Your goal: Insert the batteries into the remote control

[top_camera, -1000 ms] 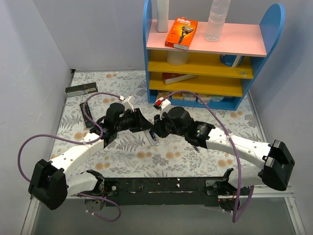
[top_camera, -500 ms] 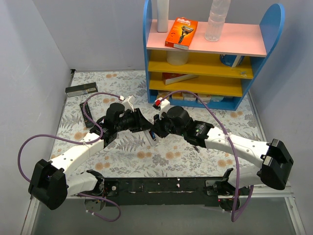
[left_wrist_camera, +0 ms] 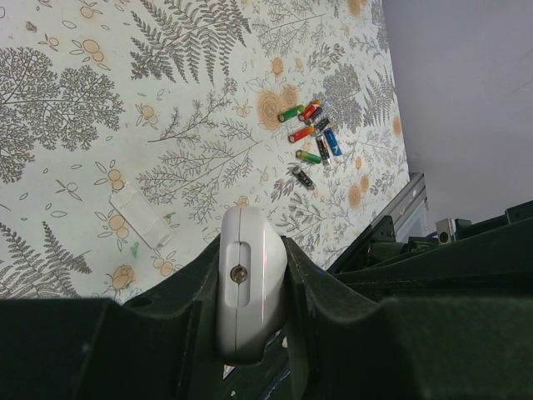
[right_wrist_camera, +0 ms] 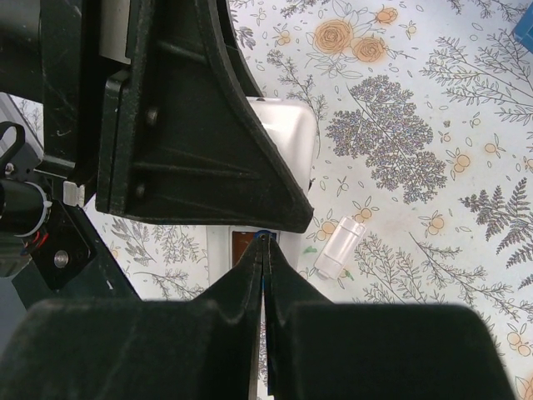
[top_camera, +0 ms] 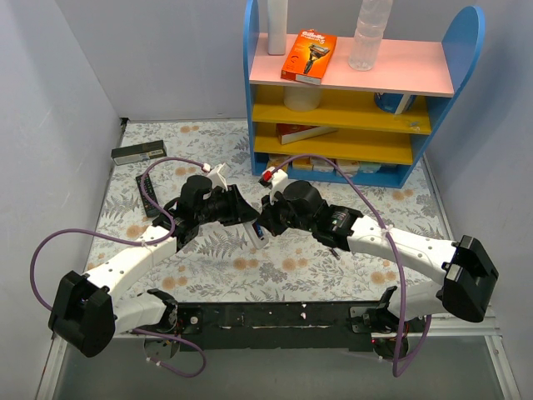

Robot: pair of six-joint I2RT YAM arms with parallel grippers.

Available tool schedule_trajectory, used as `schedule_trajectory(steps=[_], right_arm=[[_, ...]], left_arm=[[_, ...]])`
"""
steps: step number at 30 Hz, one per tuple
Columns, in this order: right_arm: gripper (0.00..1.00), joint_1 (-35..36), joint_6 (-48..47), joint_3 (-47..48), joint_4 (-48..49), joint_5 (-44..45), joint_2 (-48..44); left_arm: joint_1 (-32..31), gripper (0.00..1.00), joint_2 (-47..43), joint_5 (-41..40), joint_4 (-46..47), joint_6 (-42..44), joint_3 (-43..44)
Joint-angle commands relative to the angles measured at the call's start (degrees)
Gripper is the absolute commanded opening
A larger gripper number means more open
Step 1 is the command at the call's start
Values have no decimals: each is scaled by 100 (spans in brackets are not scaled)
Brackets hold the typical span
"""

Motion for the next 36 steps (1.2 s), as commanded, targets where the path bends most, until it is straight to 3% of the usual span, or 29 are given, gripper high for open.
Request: schedule_trajectory(steps=[1,13,36], right_arm=[[6,-10,-58,185,168,-69,3],[22,-1,-6,352,212,203,-103],[18,-10,-155,282,186,19,152]], left_arm=[[-13,0,-118,121,226,-25,256],[-13,0,-65,68,139,-51,247],[-13,0,-74,95,200,-69,317]])
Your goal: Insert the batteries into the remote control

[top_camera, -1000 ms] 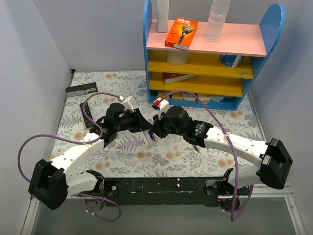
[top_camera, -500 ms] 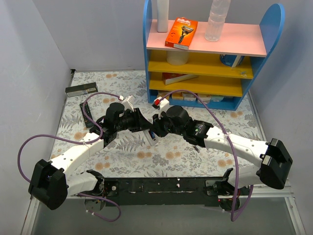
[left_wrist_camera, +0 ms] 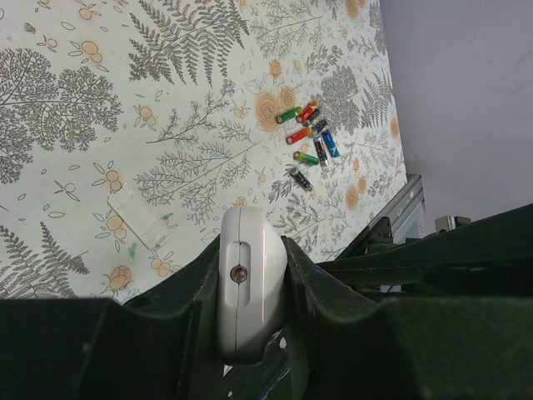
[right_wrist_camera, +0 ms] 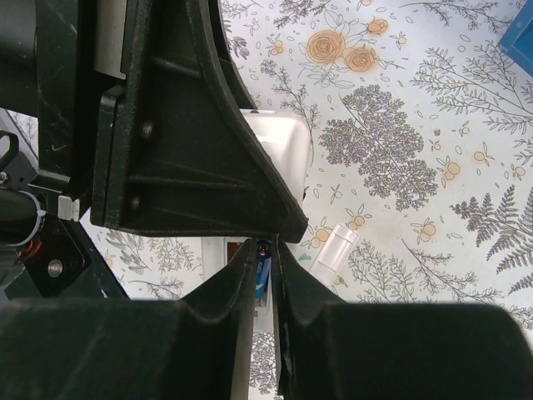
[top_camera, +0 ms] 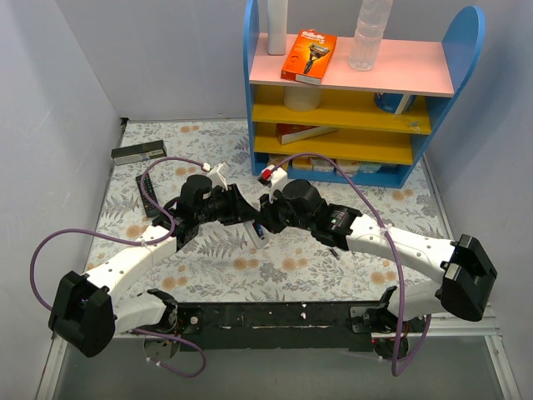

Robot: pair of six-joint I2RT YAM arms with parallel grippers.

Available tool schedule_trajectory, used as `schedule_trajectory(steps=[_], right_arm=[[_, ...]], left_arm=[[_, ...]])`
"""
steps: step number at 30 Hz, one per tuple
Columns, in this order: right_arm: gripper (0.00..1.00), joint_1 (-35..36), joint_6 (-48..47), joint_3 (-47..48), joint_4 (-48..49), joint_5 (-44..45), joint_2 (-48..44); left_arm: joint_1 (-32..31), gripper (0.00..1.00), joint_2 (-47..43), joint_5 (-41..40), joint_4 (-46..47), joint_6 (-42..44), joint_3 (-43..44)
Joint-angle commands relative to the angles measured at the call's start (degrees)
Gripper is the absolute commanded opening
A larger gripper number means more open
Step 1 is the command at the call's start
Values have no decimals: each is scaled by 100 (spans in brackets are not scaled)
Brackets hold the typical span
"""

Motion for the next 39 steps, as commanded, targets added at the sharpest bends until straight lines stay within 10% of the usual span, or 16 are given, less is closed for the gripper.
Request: schedule_trajectory(steps=[1,39], right_arm=[[18,-10,-133,203,144,-116,97],[10,43,-933,-263,-31,-38,352]], left_arm=[[-13,0,-76,99,224,-38,284],[189,0,-279,99,286,-161,337]])
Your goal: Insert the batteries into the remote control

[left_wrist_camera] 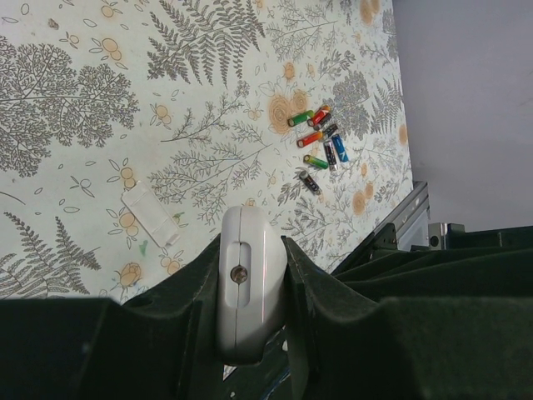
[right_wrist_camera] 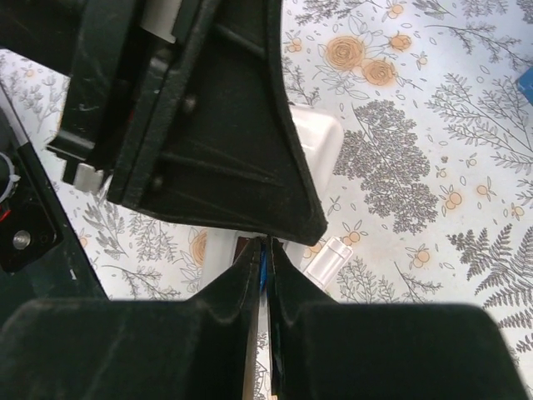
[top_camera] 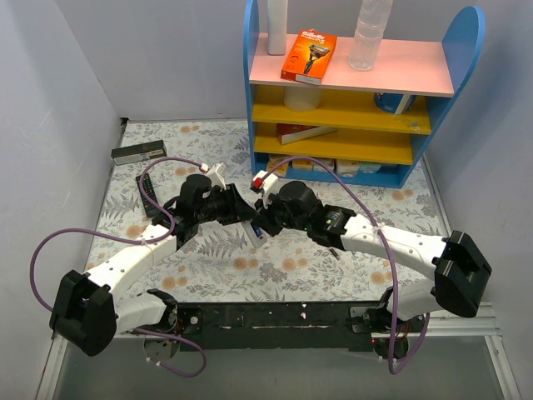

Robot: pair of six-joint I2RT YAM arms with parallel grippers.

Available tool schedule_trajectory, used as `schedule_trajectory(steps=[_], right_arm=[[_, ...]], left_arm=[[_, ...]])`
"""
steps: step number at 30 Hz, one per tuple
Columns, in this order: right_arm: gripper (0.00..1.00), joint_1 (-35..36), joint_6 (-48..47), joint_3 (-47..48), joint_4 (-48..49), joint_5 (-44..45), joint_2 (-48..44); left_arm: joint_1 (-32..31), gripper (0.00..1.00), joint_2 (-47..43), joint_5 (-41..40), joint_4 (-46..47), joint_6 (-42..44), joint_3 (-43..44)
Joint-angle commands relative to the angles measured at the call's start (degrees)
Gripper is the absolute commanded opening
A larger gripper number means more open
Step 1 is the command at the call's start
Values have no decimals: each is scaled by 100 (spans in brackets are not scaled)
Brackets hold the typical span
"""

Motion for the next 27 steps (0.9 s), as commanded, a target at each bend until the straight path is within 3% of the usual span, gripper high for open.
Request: schedule_trajectory(steps=[1,14,17,27], right_arm=[[10,36,-39,-213,-274,478,133],[10,36,251,-239,-274,593,134],[15,36,312,-134,-309,655,-25],[46,-60,673,112,-230,603,-535]], left_arm=[[58,0,-344,173,404,-148,317],[76,0,-467,173,483,-113,160],[76,0,-502,50,492,-96,-7],[84,0,-581,-29,536,-43,-183]])
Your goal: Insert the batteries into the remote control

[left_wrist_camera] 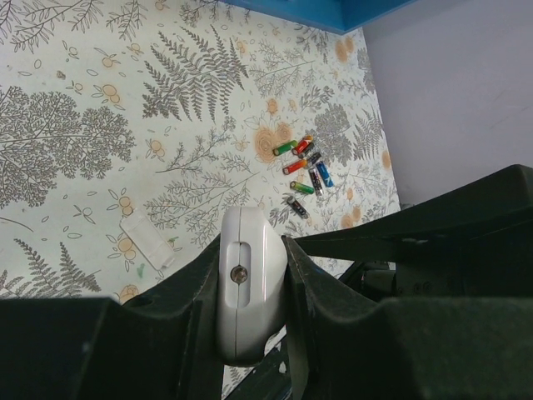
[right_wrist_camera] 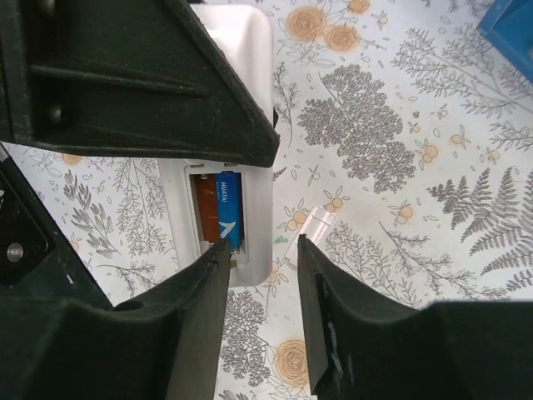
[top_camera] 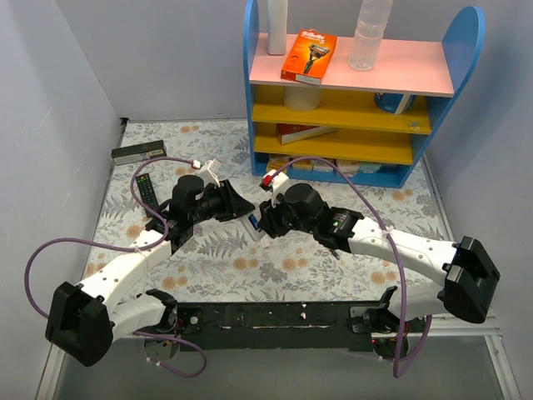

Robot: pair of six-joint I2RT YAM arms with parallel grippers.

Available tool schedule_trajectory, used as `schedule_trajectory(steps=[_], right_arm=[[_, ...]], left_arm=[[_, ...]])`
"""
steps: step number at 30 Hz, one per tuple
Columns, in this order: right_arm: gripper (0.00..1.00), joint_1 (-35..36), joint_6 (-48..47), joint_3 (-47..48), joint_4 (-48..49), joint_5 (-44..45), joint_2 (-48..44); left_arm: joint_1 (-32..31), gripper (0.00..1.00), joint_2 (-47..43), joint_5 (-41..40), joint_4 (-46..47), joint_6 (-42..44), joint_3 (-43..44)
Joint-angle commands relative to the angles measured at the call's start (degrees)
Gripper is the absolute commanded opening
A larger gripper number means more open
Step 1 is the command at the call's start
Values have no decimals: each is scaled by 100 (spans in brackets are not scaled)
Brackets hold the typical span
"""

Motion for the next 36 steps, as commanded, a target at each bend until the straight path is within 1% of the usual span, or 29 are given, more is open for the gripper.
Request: schedule_trajectory(steps=[1,5,6,10,15,25,35,36], right_arm=[[48,-69,212,285,137,-32,-248],[51,-87,326,320,225,-137,-248],[54,-104,344,311,269,-181,-266],[58,-95,370,355,331,-164,-240],[57,-104,467,390,366,-32,-178],[55,-113,449,452,524,-111,-37],[49,-113,291,276,436,-216,147],[48,-113,230,276,262,-234,165]], left_arm=[[-14,0,-232,137,241,-32,-68],[-5,0,-258,181,285,-23,-68],[-14,0,-267,190,285,-23,-59],[-14,0,-329,243,337,-41,-94],[-14,0,-355,331,364,-32,-77],[-5,0,-390,392,364,-50,-24],[-5,0,-434,322,338,-50,64],[-5,0,-434,287,337,-50,64]])
